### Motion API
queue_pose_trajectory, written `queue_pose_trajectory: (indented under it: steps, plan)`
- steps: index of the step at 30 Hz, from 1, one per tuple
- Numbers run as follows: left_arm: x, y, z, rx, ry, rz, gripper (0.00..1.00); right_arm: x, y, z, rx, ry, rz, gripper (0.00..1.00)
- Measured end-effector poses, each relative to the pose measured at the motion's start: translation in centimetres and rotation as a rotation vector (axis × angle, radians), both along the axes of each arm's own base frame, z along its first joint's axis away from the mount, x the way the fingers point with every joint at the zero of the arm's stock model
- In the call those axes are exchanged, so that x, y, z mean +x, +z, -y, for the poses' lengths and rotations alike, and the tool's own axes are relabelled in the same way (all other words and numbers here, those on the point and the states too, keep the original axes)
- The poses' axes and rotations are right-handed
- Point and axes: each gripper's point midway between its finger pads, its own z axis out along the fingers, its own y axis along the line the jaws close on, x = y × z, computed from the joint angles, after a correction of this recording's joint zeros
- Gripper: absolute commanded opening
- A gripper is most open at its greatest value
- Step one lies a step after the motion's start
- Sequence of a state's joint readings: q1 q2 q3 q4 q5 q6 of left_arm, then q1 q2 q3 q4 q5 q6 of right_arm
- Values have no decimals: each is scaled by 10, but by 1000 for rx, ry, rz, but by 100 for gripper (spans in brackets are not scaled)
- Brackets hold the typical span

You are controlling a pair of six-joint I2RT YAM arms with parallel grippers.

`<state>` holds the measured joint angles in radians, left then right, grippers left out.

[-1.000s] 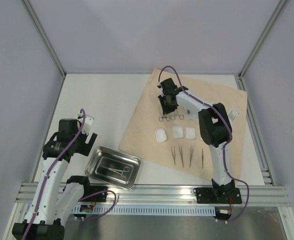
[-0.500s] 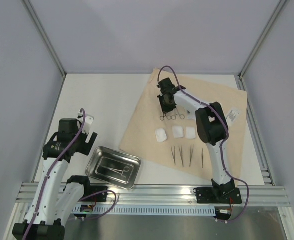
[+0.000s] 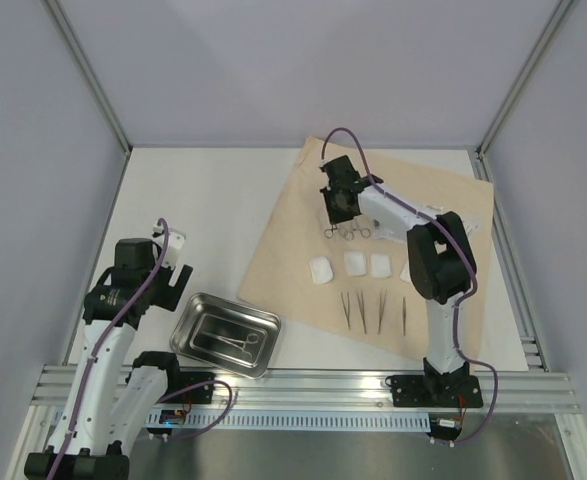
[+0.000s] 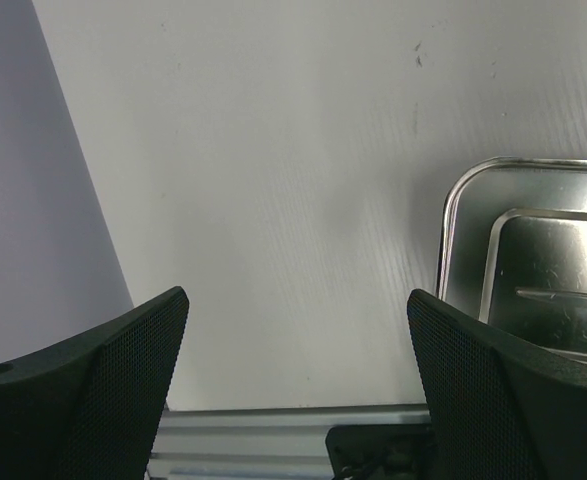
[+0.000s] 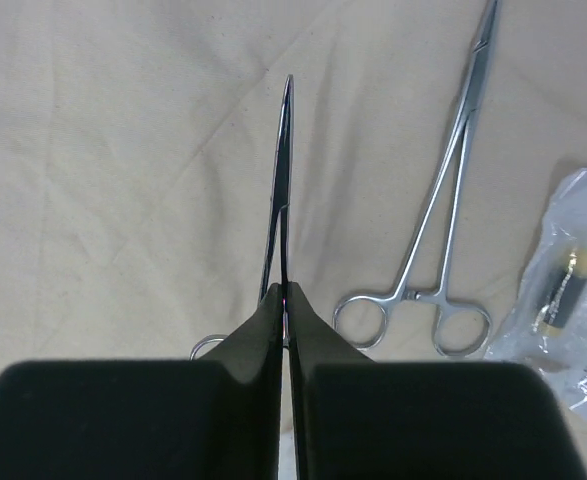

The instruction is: Prepare the surgical pack

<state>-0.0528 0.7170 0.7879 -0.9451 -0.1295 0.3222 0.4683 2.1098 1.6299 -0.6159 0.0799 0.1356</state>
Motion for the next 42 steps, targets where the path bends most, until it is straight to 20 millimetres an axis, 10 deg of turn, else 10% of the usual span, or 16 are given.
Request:
queue_pose_trajectory:
  steps: [6,12,16,20,32,42]
  plan:
    - [-1,2,-2,6,7,13,100,-10,71,-17,63,56,164,0]
    - [-1,4,-5,21,24,18,100,-107,114,-118,138,436,292,1]
    - [-2,5,-10,40,46,21,100,-215,104,-195,208,792,252,0]
    - [-2,7,-16,60,73,27,100,-265,93,-218,224,926,214,0]
    - [-4,14,-22,76,110,70,100,-332,12,-255,87,1018,63,1]
    - [-5,16,-22,75,110,81,100,-318,1,-258,-20,943,99,0]
